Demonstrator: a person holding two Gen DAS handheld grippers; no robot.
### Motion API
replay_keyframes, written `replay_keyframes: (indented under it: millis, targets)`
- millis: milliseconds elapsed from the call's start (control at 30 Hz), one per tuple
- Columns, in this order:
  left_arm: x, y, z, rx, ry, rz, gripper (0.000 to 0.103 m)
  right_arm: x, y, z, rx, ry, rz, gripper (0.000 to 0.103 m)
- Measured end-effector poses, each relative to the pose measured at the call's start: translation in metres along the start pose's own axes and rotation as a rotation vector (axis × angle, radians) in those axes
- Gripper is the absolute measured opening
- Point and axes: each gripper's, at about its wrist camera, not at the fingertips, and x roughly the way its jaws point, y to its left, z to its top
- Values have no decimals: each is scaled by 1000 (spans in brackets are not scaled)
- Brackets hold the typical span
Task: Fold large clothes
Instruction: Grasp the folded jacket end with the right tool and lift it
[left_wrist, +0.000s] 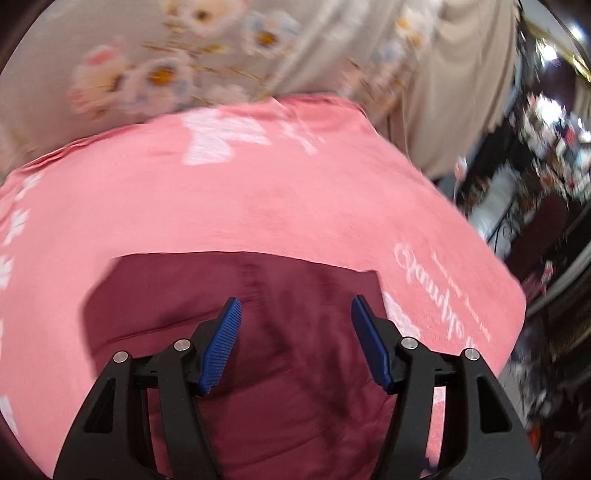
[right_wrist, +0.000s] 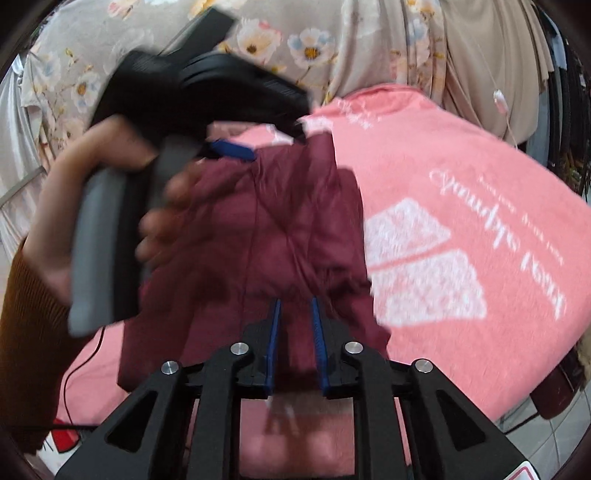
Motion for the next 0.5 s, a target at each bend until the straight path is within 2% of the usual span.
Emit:
replay_keyframes:
  millis: [167,500]
  targets:
    - [62,-22,0,13,90,39,56,22,-14,-16,27,52,-19,11]
    - [119,-24,-13,52,102,170,56,49,-24,-27,32,70,-20,9]
